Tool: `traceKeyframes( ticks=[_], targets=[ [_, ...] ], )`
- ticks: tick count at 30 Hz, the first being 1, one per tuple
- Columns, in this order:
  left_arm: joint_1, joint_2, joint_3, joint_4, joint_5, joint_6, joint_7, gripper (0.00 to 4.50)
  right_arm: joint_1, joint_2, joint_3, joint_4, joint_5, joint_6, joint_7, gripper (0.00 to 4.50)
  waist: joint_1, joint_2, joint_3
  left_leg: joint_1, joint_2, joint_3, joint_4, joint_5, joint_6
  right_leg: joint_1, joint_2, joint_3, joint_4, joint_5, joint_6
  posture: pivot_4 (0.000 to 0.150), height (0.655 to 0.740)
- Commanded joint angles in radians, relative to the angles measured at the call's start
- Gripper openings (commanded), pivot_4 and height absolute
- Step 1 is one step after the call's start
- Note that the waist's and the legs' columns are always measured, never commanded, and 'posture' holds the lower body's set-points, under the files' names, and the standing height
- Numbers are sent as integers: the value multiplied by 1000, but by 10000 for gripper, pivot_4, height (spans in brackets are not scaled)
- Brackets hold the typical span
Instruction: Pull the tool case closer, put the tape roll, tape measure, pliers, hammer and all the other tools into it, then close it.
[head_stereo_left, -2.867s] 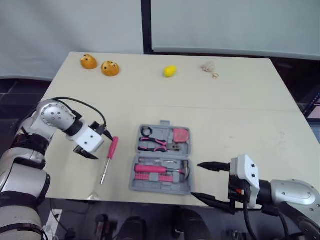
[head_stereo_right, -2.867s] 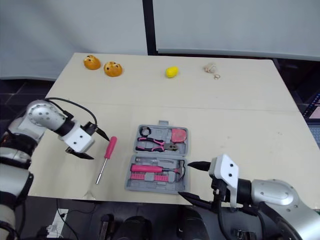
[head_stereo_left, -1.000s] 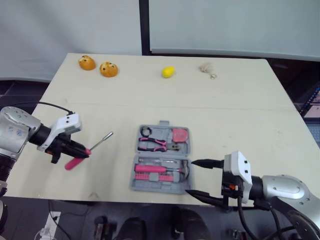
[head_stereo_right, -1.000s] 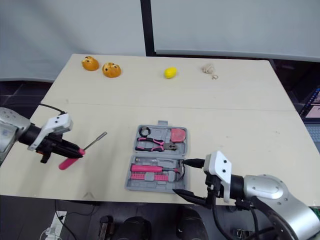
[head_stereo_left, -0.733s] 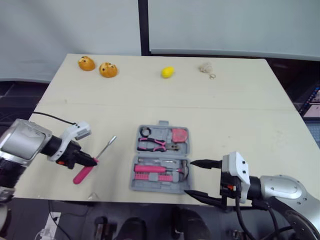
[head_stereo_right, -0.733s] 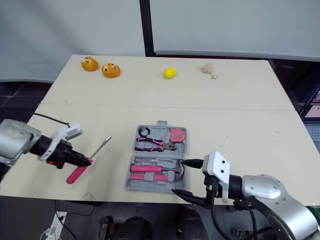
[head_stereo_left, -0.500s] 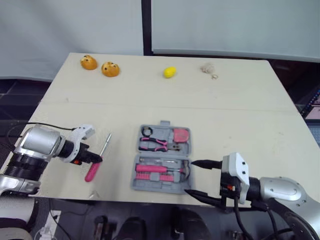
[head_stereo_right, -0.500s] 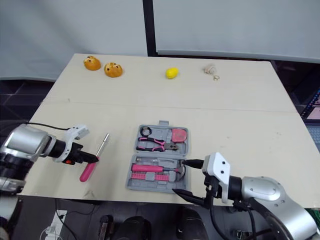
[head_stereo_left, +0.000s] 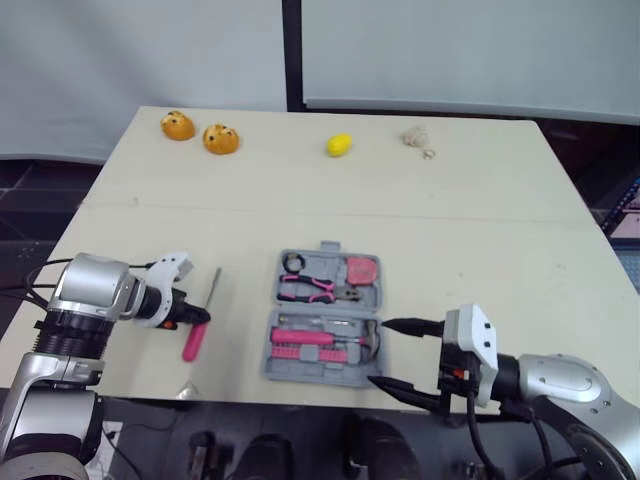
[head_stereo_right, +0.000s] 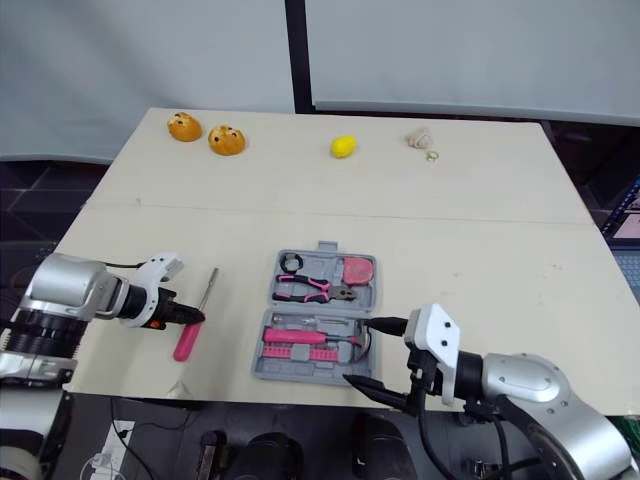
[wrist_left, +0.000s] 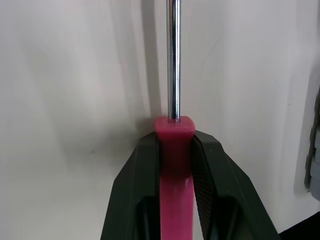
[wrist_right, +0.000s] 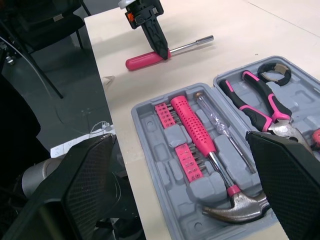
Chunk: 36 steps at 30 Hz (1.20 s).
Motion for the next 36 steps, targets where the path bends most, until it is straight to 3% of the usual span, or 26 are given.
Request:
traceKeyframes(
  ticks=[1,2,5,8,11,15,18,21,26,36],
  targets=[
    [18,34,55,-62,-24,-7,19,14054,-20,5,-6,-3,14,-18,11,45000,-1,0,0,0,0,0,0,0,0,0,0,0,0,0,0,1500,7292],
    [26,38,74,-74,-32,-7,24,17103,-25,5,-5,1,14,-18,15,45000,-1,0,0,0,0,0,0,0,0,0,0,0,0,0,0,1500,7292],
    [56,49,161,-136,-69,2,26,32949,-32,2,-3,8,17,-19,24,45000,-1,0,0,0,1,0,0,0,-1,0,0,0,0,0,0,1500,7292],
    [159,105,286,-260,-129,-13,-16,44554,-32,-2,-6,13,22,-20,36,45000,-6,0,0,0,1,0,0,-1,-1,0,0,0,0,0,0,1500,7292],
    [287,135,387,-359,-167,-74,-35,44554,-32,-5,-7,20,22,-22,49,45000,-13,1,0,1,2,0,0,-1,-2,0,0,0,0,-1,-1,1500,7292],
    [541,-21,673,-611,-211,-160,0,44554,-47,-4,5,43,17,-29,69,45000,-16,2,-1,1,2,0,0,-1,-3,0,-1,1,-1,-1,-1,1500,7292],
    [723,-102,689,-767,-180,-344,25,44554,-58,-5,12,54,18,-30,81,45000,-21,2,-2,2,2,-1,0,-2,-3,0,-2,1,-2,-1,-1,1500,7292],
    [768,-207,711,-808,-181,-327,127,44554,-68,-8,13,60,20,-29,90,45000,-6,2,-3,2,1,-1,0,-2,-3,0,-3,1,-3,-1,-2,1500,7292],
    [808,-360,630,-867,-142,-383,288,44554,-76,-19,1,68,26,-23,104,45000,1,3,-4,4,1,0,0,-3,-1,1,-3,3,-2,-1,-2,1500,7292],
    [722,-441,419,-813,-21,-429,516,44554,-52,-27,-12,43,29,-17,87,45000,-1,1,-5,4,1,1,0,-4,-1,1,-2,3,-3,-1,-2,1500,7292]
  ],
)
